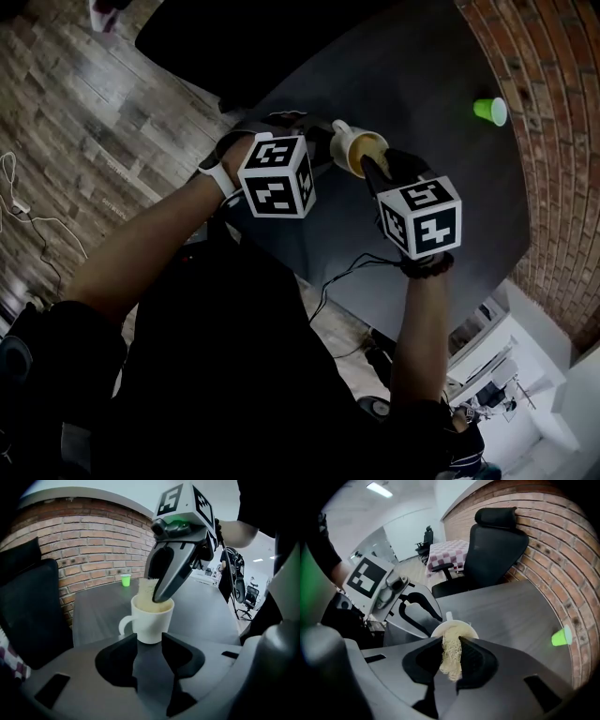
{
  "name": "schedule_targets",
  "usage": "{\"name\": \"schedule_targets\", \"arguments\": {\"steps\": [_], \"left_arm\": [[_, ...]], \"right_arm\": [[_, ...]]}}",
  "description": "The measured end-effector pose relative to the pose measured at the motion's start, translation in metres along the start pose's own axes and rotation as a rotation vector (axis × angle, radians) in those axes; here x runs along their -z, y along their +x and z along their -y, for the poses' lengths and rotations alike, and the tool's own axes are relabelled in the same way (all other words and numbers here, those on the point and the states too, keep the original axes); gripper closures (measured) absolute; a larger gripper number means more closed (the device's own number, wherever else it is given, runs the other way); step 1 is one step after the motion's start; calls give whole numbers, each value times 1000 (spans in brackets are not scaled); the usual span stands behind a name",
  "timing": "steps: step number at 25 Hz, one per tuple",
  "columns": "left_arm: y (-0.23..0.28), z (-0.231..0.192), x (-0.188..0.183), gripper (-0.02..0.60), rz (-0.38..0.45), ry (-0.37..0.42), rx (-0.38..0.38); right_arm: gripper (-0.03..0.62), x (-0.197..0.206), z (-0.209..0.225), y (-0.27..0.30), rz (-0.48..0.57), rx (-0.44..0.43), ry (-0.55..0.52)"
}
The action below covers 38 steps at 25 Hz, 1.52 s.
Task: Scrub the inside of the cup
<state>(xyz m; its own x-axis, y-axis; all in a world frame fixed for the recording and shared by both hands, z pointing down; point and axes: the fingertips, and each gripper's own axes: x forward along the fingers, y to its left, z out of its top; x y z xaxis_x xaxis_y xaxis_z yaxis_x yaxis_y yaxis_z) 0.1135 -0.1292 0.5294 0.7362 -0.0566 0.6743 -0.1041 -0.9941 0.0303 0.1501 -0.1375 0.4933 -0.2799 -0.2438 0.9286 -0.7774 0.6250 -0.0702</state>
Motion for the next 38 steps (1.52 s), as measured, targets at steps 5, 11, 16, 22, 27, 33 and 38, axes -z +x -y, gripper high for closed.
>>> {"name": "schedule_targets", "arguments": {"steps": [5,11,16,22,27,33,38], "left_arm": [[17,15,11,410,11,-99,2],[12,-6,20,410,8,-135,-42],[4,-36,24,409,-10,-121,-62],[12,-34,7,409,19,40,29],[24,-31,8,410,-37,187,74],[19,-28,5,458,-36,267,71],[6,-21,9,506,-18,231,40]], "right_arm": [[511,4,-8,29,-75,-16,-65],[511,0,-14,22,-56,-71,-33],[511,-13,-18,-13,12,-95,-42],[511,-20,-13,-53,85,-51,-45],[511,-7,-10,-40,64,-34,-17],[511,-8,-16,-6,-3,8,-118],[511,-2,-30,13,-77,-15,-263]]}}
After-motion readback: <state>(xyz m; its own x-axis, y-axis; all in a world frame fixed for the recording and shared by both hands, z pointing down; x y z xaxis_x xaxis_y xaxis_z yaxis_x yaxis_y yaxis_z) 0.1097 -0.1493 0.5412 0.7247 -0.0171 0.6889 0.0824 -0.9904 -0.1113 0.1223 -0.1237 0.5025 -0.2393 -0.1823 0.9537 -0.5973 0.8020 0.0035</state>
